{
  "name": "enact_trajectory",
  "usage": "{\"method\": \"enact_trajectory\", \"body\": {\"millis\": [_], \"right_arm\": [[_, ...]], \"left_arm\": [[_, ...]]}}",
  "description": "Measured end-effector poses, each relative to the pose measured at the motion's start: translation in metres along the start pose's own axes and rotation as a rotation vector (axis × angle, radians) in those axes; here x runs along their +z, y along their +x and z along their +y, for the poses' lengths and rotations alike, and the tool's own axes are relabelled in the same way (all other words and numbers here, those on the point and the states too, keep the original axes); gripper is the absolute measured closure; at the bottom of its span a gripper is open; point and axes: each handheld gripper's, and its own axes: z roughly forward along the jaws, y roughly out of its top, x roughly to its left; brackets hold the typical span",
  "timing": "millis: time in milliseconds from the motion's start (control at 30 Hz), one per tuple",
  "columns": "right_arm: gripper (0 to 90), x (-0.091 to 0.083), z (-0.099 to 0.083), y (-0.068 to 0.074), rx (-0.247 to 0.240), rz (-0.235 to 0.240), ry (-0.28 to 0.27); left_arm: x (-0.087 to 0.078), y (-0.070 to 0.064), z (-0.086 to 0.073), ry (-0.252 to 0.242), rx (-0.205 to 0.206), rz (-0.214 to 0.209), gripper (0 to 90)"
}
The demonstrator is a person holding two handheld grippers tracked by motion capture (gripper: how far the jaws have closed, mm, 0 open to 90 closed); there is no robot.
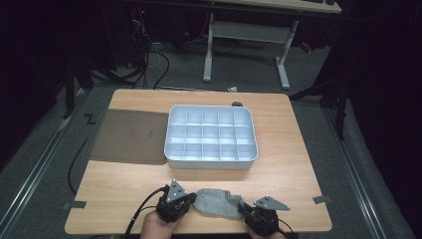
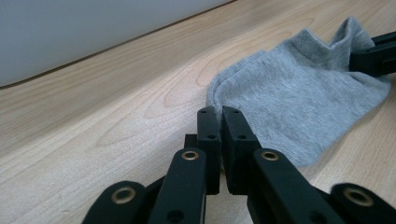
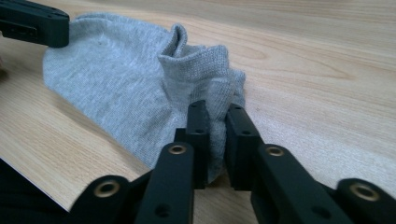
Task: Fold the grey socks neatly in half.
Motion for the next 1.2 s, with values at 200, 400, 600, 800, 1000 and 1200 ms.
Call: {"method": "enact_trajectory", "body": {"millis": [200, 400, 600, 800, 1000, 1200], "right_arm": [[83.8, -0.006, 0.004, -0.004, 0.009, -0.008, -0.016], [83.3, -0.018, 0.013, -0.008, -0.013, -0.058, -0.027], [83.1, -0.024, 0.027, -0.008, -0.064, -0.086, -0.003], [83.1, -0.02, 0.028, -0.009, -0.067, -0.073, 0.001], [83.1, -0.012, 0.022, -0.012, -0.04, -0.057, 0.004], [83.0, -0.007, 0.017, -0.018, -0.024, -0.043, 0.004]], "left_arm": [[0.001, -0.006, 0.001, -0.005, -0.001, -0.028, 87.1], [0.001, -0.016, 0.003, -0.014, -0.018, -0.081, 86.6], [0.003, -0.018, 0.006, -0.027, -0.028, -0.103, 85.7], [-0.004, -0.017, 0.01, -0.09, -0.041, -0.066, 65.3], [0.004, -0.043, 0.023, -0.077, 0.001, -0.135, 82.7], [0.042, -0.066, 0.032, -0.001, 0.056, -0.123, 88.5]]}}
